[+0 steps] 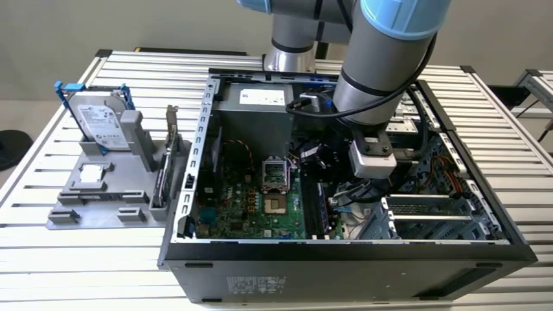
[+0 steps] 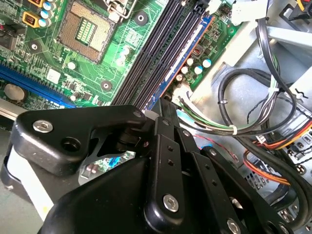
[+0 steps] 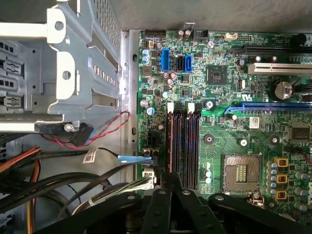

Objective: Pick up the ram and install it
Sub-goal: 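Press down the ram until it locks into place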

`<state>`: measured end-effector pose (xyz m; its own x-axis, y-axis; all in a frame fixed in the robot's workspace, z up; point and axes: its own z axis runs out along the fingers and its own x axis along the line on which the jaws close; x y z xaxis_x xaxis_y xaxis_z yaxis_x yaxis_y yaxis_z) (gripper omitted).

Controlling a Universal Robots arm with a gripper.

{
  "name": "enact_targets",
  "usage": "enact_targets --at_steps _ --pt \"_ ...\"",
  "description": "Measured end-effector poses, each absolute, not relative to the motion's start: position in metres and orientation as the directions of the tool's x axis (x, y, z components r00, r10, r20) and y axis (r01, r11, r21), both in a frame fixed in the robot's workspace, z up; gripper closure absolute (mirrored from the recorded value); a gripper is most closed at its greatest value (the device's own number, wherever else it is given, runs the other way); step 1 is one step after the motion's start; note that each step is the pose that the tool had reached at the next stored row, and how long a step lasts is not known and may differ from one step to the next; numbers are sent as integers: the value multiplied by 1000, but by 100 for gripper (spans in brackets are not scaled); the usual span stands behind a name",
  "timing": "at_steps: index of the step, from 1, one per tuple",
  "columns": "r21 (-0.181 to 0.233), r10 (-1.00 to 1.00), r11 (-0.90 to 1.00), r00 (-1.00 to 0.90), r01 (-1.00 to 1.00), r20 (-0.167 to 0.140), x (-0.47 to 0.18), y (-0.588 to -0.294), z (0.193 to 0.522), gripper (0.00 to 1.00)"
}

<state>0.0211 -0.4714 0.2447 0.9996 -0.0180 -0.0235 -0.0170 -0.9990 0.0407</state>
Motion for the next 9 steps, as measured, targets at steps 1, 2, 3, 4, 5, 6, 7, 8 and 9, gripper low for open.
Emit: enact_targets --at_steps 1,2,3,4,5,6,7,8,9 --pt "41 -18 -999 1000 -17 -23 21 -472 245 100" --pt "41 -18 -999 1000 -17 -23 21 -472 245 100" --pt "41 -18 -999 1000 -17 -23 21 -472 245 100" --pt "41 -18 -999 1000 -17 -23 21 -472 245 100" --pt "41 -18 -999 1000 -17 -23 21 -472 245 100" --pt "41 -18 -999 1000 -17 -23 21 -472 245 100" --pt "41 -18 -999 1000 -17 -23 21 -472 245 100" --pt "41 -18 -999 1000 -17 -23 21 -472 245 100" --pt "41 -18 -999 1000 -17 -23 21 -472 245 100"
